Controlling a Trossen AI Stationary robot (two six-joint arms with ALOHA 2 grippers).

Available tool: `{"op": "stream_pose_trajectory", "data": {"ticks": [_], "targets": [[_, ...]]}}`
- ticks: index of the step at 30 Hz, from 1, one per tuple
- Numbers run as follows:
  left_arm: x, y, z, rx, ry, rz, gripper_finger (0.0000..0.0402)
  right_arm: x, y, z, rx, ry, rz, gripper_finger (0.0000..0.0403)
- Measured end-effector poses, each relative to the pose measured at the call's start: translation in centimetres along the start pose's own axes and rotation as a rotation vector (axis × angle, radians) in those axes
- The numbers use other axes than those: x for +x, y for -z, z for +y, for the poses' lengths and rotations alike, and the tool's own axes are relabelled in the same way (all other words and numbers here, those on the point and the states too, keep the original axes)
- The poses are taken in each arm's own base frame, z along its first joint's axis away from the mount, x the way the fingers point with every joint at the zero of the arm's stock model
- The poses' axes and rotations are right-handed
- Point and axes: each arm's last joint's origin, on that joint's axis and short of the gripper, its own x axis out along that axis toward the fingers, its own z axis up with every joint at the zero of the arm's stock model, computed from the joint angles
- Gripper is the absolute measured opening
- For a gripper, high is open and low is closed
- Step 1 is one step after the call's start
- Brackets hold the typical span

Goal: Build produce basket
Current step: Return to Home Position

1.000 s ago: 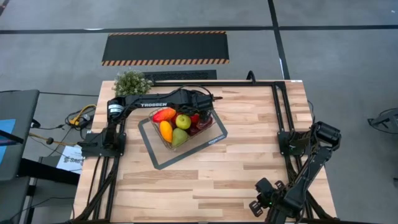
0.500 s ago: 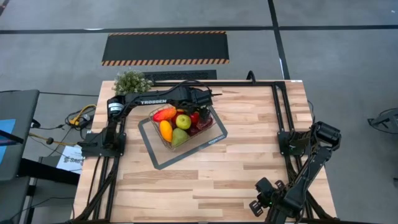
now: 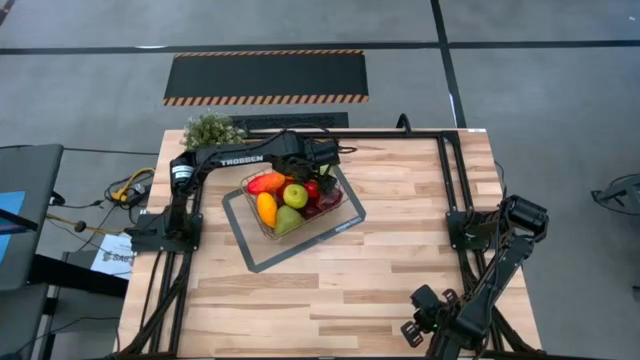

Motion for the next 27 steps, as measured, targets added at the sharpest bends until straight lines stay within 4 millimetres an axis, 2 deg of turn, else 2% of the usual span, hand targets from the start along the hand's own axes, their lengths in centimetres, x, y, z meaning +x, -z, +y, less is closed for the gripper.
{"op": "stream_pose_trajectory", "data": {"ticks": [6, 9, 12, 15, 17, 19, 21, 23, 27], "targets": [[-1.9, -1.0, 0.6, -0.01, 0.006, -0.022, 0.0385, 0.0, -0.1, 0.1, 0.005, 0.0, 0.0, 0.0062], [-3.7, -1.3, 0.3, 0.031, 0.047, -0.061, 0.0385, 0.0, -0.1, 0.1, 0.006, -0.002, 0.001, 0.0062], [-6.9, -1.0, -0.6, 0.104, 0.114, -0.123, 0.0385, 0.0, -0.1, 0.1, 0.006, -0.002, 0.001, 0.0062], [-11.7, -0.1, -1.4, 0.151, 0.206, -0.257, 0.0384, 0.0, -0.2, 0.1, -0.013, 0.003, -0.002, 0.0062], [-14.9, 1.1, -1.6, 0.169, 0.243, -0.356, 0.0384, 0.1, -0.4, 0.0, -0.033, 0.018, -0.01, 0.0062], [-17.3, 3.0, -0.9, 0.167, 0.308, -0.423, 0.0384, 0.2, -0.7, 0.0, -0.06, 0.024, -0.032, 0.0062], [-19.1, 5.1, -0.1, 0.175, 0.339, -0.459, 0.0384, 0.1, -1.4, 0.0, -0.109, 0.028, -0.085, 0.0062], [-20.3, 7.3, 0.8, 0.206, 0.3, -0.469, 0.0384, -0.2, -2.3, -0.1, -0.194, 0.028, -0.164, 0.0062], [-22.6, 11.6, 2.6, 0.207, 0.238, -0.579, 0.0384, -2.0, -5.8, -0.5, -0.401, 0.072, -0.333, 0.0061]]}}
